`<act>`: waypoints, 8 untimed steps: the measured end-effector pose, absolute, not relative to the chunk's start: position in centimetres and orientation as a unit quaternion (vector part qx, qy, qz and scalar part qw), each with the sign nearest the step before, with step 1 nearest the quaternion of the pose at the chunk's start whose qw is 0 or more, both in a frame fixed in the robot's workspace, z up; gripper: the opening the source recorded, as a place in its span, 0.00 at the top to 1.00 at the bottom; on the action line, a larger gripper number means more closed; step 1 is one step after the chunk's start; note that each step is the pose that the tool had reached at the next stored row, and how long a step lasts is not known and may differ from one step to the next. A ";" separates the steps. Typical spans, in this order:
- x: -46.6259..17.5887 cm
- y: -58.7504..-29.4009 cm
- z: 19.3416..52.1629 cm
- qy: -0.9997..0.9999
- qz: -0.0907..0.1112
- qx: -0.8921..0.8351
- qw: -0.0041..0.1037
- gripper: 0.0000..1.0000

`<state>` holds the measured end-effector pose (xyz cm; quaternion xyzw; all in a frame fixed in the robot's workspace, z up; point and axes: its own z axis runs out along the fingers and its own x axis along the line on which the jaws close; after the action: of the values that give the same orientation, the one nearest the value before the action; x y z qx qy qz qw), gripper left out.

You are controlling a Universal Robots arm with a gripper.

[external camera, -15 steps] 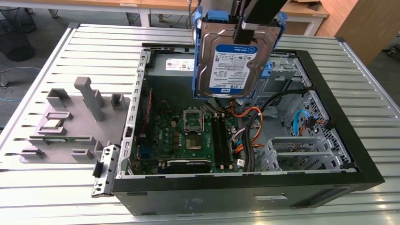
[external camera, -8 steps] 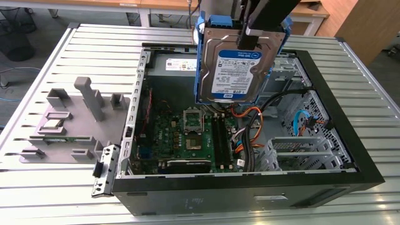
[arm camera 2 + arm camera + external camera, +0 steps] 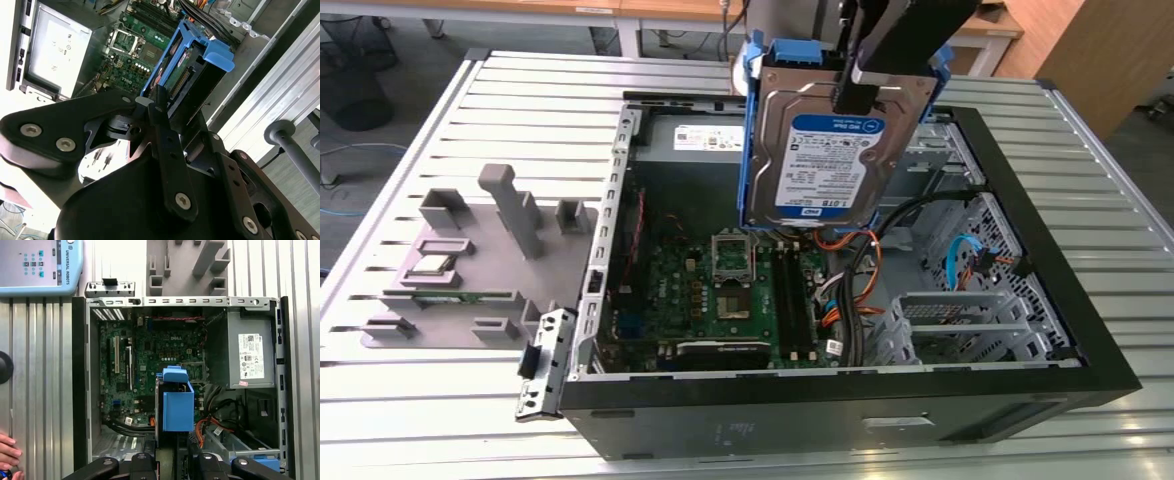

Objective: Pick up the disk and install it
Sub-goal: 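Pick up the disk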

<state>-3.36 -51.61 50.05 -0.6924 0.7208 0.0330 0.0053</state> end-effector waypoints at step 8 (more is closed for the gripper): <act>-2.5 -51.6 50.0 0.721 0.033 -0.692 0.005 0.65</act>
<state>-2.46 -51.62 50.04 -0.6924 0.7208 0.0330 0.0053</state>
